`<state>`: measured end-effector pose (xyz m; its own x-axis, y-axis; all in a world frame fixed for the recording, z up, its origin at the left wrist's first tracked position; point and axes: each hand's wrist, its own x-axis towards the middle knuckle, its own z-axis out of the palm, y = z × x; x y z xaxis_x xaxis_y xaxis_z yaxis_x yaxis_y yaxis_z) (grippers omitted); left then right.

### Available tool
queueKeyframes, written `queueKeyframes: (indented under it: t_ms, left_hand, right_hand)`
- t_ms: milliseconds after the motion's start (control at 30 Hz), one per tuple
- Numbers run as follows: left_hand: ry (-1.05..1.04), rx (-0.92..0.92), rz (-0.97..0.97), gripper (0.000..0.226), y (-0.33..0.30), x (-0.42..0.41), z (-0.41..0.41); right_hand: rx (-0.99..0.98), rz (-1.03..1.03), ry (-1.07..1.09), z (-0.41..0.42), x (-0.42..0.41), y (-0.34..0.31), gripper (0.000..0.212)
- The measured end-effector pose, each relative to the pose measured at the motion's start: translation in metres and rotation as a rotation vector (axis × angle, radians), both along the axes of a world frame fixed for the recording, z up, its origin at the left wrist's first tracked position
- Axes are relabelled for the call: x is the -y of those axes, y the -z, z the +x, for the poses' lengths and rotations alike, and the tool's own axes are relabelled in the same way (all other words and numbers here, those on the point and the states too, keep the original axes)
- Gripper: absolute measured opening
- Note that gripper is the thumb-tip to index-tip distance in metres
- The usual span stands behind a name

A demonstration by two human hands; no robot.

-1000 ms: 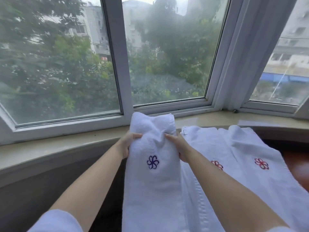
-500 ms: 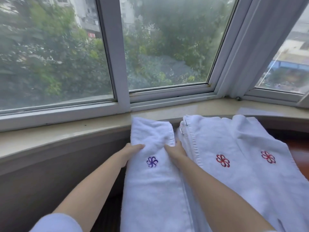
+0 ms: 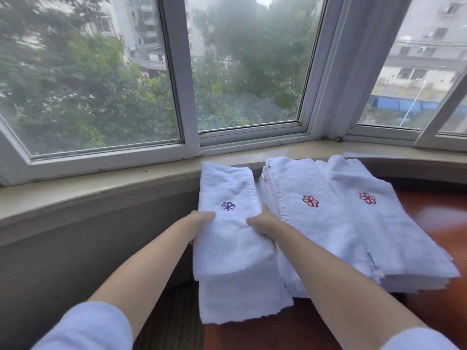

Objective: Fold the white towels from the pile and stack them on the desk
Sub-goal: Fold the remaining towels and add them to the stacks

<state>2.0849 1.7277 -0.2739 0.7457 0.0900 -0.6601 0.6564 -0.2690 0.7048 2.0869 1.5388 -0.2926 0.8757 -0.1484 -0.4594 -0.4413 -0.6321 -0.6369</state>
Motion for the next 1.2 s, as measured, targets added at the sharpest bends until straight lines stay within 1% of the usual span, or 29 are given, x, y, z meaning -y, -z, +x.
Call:
queueKeyframes:
  t_ms: [67,133,167,233,267,300,333,400,433,467,500,533,567,600,633,667,700,733,800,867,933,1000,1100,1200]
  left_hand:
    - [-0.005,0.011,-0.035,0.047,-0.008,0.005,-0.008]
    - [0.034,-0.007,-0.004,0.041,-0.010,0.010,-0.021]
    - [0.060,-0.029,0.030,0.038,-0.009,0.013,-0.029]
    - [0.109,-0.091,0.128,0.034,-0.004,0.018,-0.045]
    - [0.131,-0.103,0.186,0.035,0.000,0.020,-0.052]
    - [0.138,-0.082,0.219,0.037,0.005,0.021,-0.056]
    - [0.129,-0.024,0.220,0.037,0.008,0.021,-0.058]
    - [0.100,0.165,0.202,0.032,0.009,0.019,-0.058]
    - [0.096,0.257,0.197,0.035,0.009,0.017,-0.057]
    - [0.114,0.310,0.194,0.041,0.009,0.016,-0.057]
    - [0.149,0.312,0.191,0.048,0.008,0.016,-0.058]
    - [0.194,0.268,0.188,0.050,0.008,0.015,-0.060]
    - [0.228,0.175,0.182,0.047,0.008,0.015,-0.062]
    - [0.238,0.073,0.172,0.040,0.008,0.014,-0.063]
    - [0.227,0.006,0.181,0.035,0.009,0.012,-0.062]
    - [0.214,-0.007,0.215,0.033,0.009,0.010,-0.059]
    - [0.194,0.032,0.276,0.035,0.008,0.010,-0.054]
    - [0.165,0.109,0.351,0.036,0.007,0.011,-0.048]
    - [0.119,0.281,0.486,0.037,0.002,0.017,-0.037]
    - [0.137,0.405,0.555,0.033,-0.001,0.028,-0.027]
    - [0.198,0.456,0.543,0.024,-0.004,0.043,-0.018]
    - [0.229,0.471,0.466,0.017,-0.004,0.062,-0.012]
    - [0.254,0.493,0.375,0.015,-0.003,0.093,-0.003]
    - [0.254,0.507,0.282,0.015,-0.002,0.129,0.007]
  right_hand:
    - [0.064,-0.077,-0.013,-0.007,0.006,-0.017,0.061]
    - [0.076,-0.093,-0.060,-0.019,0.011,-0.027,0.055]
    - [0.041,-0.076,-0.093,-0.028,0.012,-0.028,0.056]
    - [-0.114,-0.080,-0.184,-0.051,0.009,-0.021,0.071]
    - [-0.180,-0.132,-0.233,-0.059,0.007,-0.015,0.080]
    - [-0.205,-0.206,-0.279,-0.065,0.005,-0.009,0.085]
    - [-0.193,-0.270,-0.312,-0.069,0.004,-0.007,0.087]
    - [-0.111,-0.314,-0.332,-0.072,0.002,-0.012,0.077]
    - [-0.067,-0.285,-0.314,-0.072,0.003,-0.016,0.071]
    - [-0.059,-0.236,-0.295,-0.072,0.005,-0.019,0.067]
    - [-0.101,-0.190,-0.299,-0.074,0.007,-0.022,0.068]
    - [-0.170,-0.171,-0.318,-0.076,0.008,-0.026,0.071]
    - [-0.221,-0.190,-0.344,-0.077,0.010,-0.027,0.073]
    - [-0.232,-0.227,-0.367,-0.077,0.011,-0.027,0.073]
    - [-0.193,-0.262,-0.377,-0.075,0.012,-0.028,0.064]
    - [-0.108,-0.274,-0.358,-0.070,0.012,-0.029,0.047]
    - [-0.013,-0.271,-0.313,-0.066,0.012,-0.031,0.029]
    - [0.074,-0.260,-0.254,-0.062,0.013,-0.034,0.020]
    - [0.187,-0.227,-0.151,-0.054,0.017,-0.039,0.017]
    - [0.224,-0.215,-0.096,-0.049,0.026,-0.044,0.011]
    - [0.240,-0.240,-0.044,-0.045,0.038,-0.047,0.015]
    - [0.259,-0.269,-0.008,-0.040,0.053,-0.049,0.024]
    - [0.253,-0.296,0.005,-0.032,0.081,-0.049,0.028]
    - [0.241,-0.308,0.014,-0.021,0.116,-0.045,0.027]
